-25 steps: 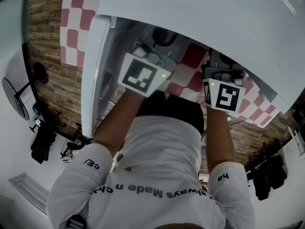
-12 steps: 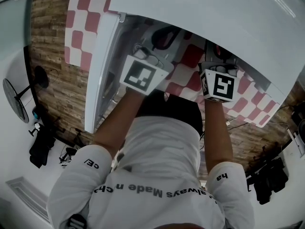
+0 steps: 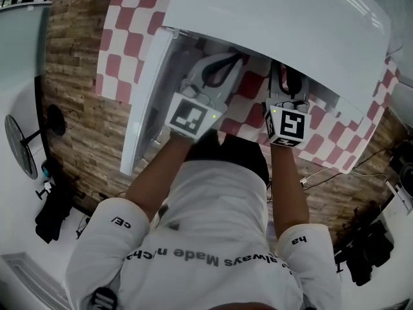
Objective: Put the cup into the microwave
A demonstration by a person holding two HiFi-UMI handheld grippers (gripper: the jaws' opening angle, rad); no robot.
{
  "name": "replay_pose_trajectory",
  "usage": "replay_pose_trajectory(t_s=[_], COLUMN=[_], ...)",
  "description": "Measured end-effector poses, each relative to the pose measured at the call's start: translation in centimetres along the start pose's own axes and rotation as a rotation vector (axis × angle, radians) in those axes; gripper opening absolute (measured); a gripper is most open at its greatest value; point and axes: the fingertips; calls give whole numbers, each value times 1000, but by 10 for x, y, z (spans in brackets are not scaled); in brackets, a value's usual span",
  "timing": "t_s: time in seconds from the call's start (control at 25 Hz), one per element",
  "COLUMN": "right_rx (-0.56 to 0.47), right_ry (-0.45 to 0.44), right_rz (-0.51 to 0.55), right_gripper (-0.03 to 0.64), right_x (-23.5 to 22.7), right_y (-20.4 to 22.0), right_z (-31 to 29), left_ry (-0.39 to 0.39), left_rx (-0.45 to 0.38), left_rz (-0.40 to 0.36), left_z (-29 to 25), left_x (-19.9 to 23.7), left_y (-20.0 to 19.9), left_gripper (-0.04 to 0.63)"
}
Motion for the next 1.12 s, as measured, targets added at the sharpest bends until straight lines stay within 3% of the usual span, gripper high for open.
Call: replay_pose_trajectory(t_s=[0.6, 1.12], right_rx=[-53, -177], right_ry=[-38, -71], right_rz=[10, 15], right_gripper=[66, 48], right_x=[-8, -7], right_y=[-85, -190], right_z=[92, 165], left_ry=[21, 64], left_rx=[-21, -81], left_rz=[-10, -8], left_z=[36, 65], left_x=[-48, -92], left_y=[-77, -156], left_gripper=[4, 3])
Point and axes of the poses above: the fingertips, and each gripper's own axes: z backward along the fingers, x to its left, y out of its underside, and after that the axes turned 12 degrees about y, right-handed
